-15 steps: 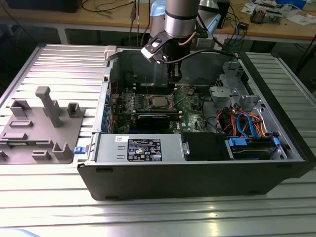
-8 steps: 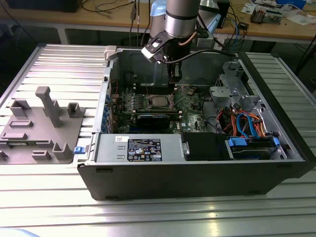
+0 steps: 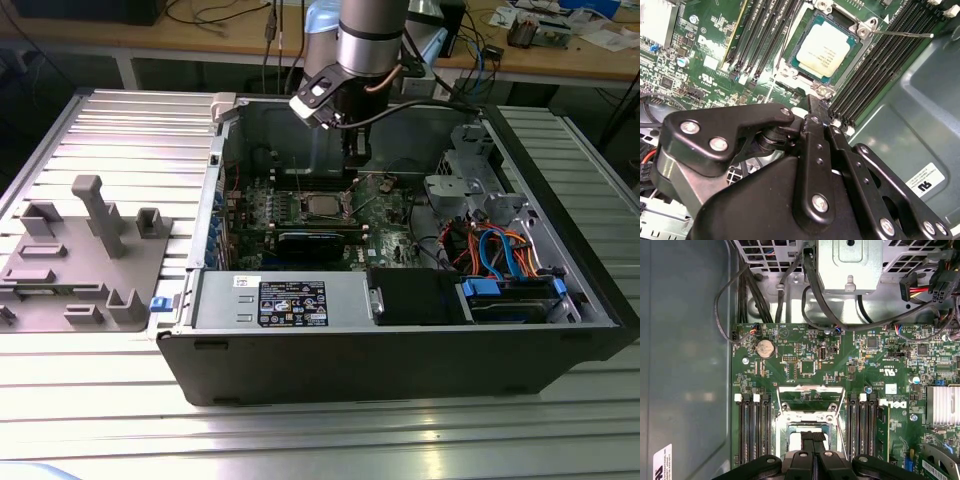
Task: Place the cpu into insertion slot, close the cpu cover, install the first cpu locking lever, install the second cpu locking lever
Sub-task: 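Close the cpu cover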
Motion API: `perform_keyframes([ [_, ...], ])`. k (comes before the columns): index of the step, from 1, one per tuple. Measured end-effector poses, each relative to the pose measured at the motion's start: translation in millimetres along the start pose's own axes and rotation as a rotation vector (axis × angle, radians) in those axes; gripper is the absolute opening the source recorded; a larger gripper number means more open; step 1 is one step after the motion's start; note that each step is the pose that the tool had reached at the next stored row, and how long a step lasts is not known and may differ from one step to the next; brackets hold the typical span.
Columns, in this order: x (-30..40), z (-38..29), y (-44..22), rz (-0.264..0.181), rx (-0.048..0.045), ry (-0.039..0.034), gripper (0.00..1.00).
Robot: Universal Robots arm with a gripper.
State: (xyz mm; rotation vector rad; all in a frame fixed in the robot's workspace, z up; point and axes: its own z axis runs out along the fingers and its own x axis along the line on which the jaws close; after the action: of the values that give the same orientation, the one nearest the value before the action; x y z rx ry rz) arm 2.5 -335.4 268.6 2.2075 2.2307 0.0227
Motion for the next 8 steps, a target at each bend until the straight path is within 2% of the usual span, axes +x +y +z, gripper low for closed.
perform_keyframes([
  [8, 0.0, 0.0, 3.1, 0.000, 0.0000, 0.0000, 0.11],
])
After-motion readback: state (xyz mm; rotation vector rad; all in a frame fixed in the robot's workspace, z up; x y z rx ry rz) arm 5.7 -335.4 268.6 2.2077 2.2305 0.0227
